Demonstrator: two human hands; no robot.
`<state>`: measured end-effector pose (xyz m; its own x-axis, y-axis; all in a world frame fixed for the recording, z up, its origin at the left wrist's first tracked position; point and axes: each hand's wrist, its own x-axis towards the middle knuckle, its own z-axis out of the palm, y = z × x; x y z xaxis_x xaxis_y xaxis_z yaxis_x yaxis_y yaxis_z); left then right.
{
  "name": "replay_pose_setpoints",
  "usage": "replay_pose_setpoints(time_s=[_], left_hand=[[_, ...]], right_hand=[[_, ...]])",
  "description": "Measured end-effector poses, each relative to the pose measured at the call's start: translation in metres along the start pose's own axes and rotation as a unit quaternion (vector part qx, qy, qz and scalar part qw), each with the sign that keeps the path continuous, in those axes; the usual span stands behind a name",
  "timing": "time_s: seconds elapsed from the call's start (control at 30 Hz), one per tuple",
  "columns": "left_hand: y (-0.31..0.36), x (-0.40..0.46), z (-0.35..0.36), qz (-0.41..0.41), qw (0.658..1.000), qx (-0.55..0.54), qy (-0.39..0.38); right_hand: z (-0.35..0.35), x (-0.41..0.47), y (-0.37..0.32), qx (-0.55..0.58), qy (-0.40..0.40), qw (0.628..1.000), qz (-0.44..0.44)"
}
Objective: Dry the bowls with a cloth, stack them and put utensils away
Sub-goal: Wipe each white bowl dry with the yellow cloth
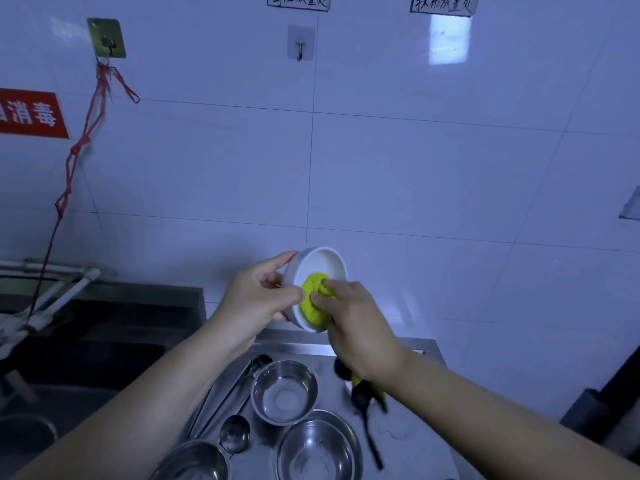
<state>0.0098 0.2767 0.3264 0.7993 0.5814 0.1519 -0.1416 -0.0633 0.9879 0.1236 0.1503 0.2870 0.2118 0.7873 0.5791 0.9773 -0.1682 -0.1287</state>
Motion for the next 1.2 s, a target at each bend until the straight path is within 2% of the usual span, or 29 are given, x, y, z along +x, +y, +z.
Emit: replay_pose_setpoints(time_s=[0.03, 0.07, 0.13, 0.17, 0.2, 0.23, 0.27, 0.3, 0.33, 0.4, 0.43, 0.47, 0.53, 0.6, 0.7, 0.8, 0.9, 0.97, 1.03, 1.1, 1.2], left_hand=[[-0.004, -0.001, 0.001, 0.002, 1.000, -0.006, 0.000], [-0.007, -0.002, 0.002, 0.007, 1.000, -0.014, -0.001], [-0.010, -0.003, 0.004, 0.018, 0.999, -0.035, 0.003], [-0.010, -0.004, 0.004, 0.021, 0.999, -0.045, 0.005], [-0.009, -0.005, 0.004, 0.022, 0.999, -0.049, 0.002], [-0.007, -0.005, 0.003, 0.025, 0.999, -0.044, -0.003], [-0.006, -0.006, 0.002, 0.030, 0.999, -0.036, -0.010], [-0.004, -0.006, -0.001, 0.034, 0.999, -0.029, -0.016], [-0.003, -0.007, -0.003, 0.035, 0.999, -0.024, -0.018], [-0.001, -0.009, -0.008, 0.031, 0.999, -0.009, -0.022], [-0.001, -0.010, -0.009, 0.025, 0.999, 0.009, -0.028], [0.000, -0.011, -0.009, 0.016, 0.999, 0.028, -0.037], [0.004, -0.010, -0.011, -0.009, 0.997, 0.052, -0.058], [0.011, -0.006, -0.015, -0.030, 0.995, 0.055, -0.075], [0.018, -0.001, -0.019, -0.036, 0.994, 0.062, -0.080], [0.014, -0.002, -0.013, -0.020, 0.997, 0.060, -0.049], [0.005, -0.005, -0.004, -0.015, 1.000, 0.023, -0.003], [0.000, -0.005, -0.001, -0.013, 1.000, 0.007, 0.017], [0.000, -0.006, 0.001, -0.012, 1.000, -0.024, 0.015], [0.003, -0.008, 0.002, -0.008, 0.999, -0.047, 0.004], [0.008, -0.011, -0.003, -0.010, 0.999, -0.037, -0.014]], right_hand=[[0.000, -0.001, -0.006, 0.102, -0.012, 0.994, 0.046], [-0.003, -0.001, -0.013, 0.218, -0.018, 0.970, 0.108], [-0.012, 0.003, -0.025, 0.451, -0.025, 0.865, 0.218], [-0.014, 0.004, -0.027, 0.524, -0.022, 0.815, 0.246], [-0.016, 0.004, -0.027, 0.564, -0.017, 0.787, 0.249], [-0.015, 0.003, -0.027, 0.580, -0.013, 0.778, 0.241], [-0.013, 0.003, -0.024, 0.574, -0.015, 0.788, 0.223], [-0.011, 0.001, -0.021, 0.545, -0.019, 0.814, 0.199], [-0.008, -0.001, -0.016, 0.490, -0.024, 0.857, 0.159], [-0.003, -0.004, -0.002, 0.303, -0.023, 0.952, 0.019], [-0.003, -0.005, 0.006, 0.181, -0.026, 0.981, -0.061], [-0.006, -0.003, 0.014, 0.052, -0.036, 0.990, -0.125], [-0.015, 0.000, 0.023, -0.169, -0.042, 0.964, -0.199], [-0.022, 0.001, 0.020, -0.266, -0.008, 0.943, -0.202], [-0.017, -0.002, 0.007, -0.299, 0.047, 0.943, -0.136], [0.001, -0.008, -0.005, -0.257, 0.042, 0.965, -0.043], [0.014, -0.013, -0.016, -0.048, 0.012, 0.998, 0.035], [0.009, -0.013, -0.029, 0.139, -0.008, 0.988, 0.069], [0.001, -0.011, -0.040, 0.250, 0.023, 0.965, 0.077], [0.000, -0.010, -0.043, 0.234, 0.056, 0.969, 0.053], [0.009, -0.014, -0.026, 0.087, 0.057, 0.994, -0.014]])
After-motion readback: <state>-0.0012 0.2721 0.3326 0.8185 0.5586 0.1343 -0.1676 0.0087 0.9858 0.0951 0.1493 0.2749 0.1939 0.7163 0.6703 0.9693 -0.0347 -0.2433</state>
